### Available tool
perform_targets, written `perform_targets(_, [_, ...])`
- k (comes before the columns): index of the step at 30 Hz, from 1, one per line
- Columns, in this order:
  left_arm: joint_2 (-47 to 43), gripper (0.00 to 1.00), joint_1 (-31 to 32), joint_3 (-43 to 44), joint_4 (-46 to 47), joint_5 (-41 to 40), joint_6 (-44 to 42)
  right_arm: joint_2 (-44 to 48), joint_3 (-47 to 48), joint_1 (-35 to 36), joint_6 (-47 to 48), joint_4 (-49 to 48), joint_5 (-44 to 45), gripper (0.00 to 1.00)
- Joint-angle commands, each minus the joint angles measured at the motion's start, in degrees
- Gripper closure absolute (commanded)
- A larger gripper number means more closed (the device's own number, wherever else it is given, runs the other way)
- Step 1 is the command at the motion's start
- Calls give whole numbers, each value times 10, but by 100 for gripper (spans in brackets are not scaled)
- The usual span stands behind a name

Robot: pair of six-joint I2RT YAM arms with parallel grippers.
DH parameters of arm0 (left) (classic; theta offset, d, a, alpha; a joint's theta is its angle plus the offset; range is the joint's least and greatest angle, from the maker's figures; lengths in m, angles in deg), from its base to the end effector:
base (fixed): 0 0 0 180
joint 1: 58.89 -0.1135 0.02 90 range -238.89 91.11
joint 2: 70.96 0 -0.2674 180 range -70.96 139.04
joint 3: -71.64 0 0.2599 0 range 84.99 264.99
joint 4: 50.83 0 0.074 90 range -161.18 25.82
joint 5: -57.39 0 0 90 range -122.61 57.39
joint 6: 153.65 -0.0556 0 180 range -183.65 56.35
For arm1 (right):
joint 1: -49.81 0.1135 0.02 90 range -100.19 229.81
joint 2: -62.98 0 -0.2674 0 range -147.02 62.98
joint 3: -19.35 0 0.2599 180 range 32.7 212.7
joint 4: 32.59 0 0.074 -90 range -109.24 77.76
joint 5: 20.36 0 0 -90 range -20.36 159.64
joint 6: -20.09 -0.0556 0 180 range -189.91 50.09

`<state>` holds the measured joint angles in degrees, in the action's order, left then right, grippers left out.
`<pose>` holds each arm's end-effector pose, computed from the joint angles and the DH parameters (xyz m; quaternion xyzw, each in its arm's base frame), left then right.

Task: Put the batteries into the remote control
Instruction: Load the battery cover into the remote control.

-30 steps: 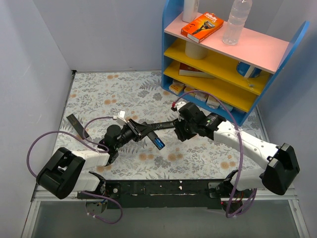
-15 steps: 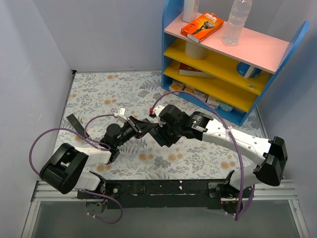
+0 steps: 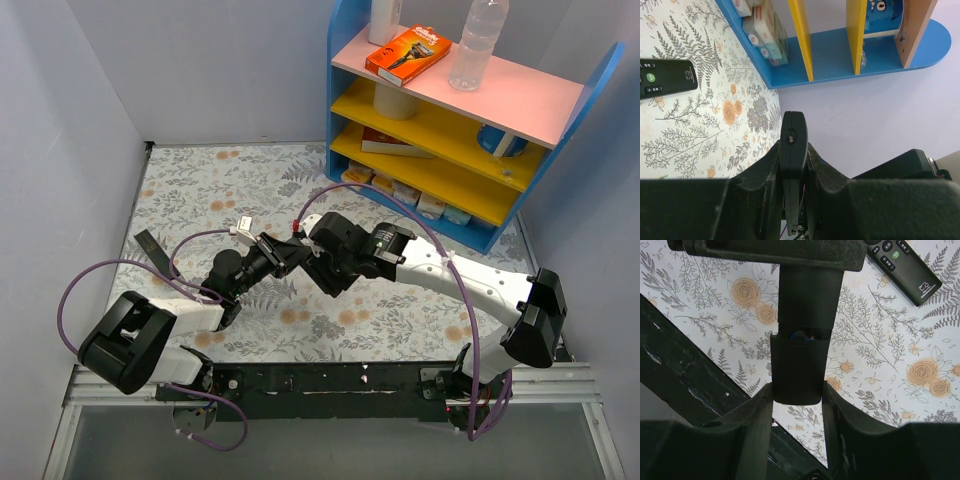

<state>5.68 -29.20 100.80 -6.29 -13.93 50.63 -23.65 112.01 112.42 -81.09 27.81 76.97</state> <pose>0.2174 -0.1444 0.1756 -0.3987 0.6044 -0.6827 0.0983 0.1618 0.2968 0.3028 -0.3946 0.8645 0.1346 0.2807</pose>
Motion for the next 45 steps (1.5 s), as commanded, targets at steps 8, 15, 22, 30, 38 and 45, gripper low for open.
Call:
perform_targets(8, [-33,100,-2,13,10,0,2,-21,35,8,-15,21,22,63])
perform_targets(15, [-39,100,-2,10,16,2,4,-33,44,8,-25,35,39,62])
perform_targets(22, [-45,100,-2,7,24,5,2,-40,58,8,-23,38,8,54])
perform_targets(30, [-53,100,-3,4,21,2,8,-44,66,8,-24,42,9,40])
perform_targets(38, [-52,100,-2,-8,26,0,17,-44,95,8,-23,54,9,24])
perform_targets(45, [-55,100,-3,-10,16,0,21,-32,138,8,9,75,4,7])
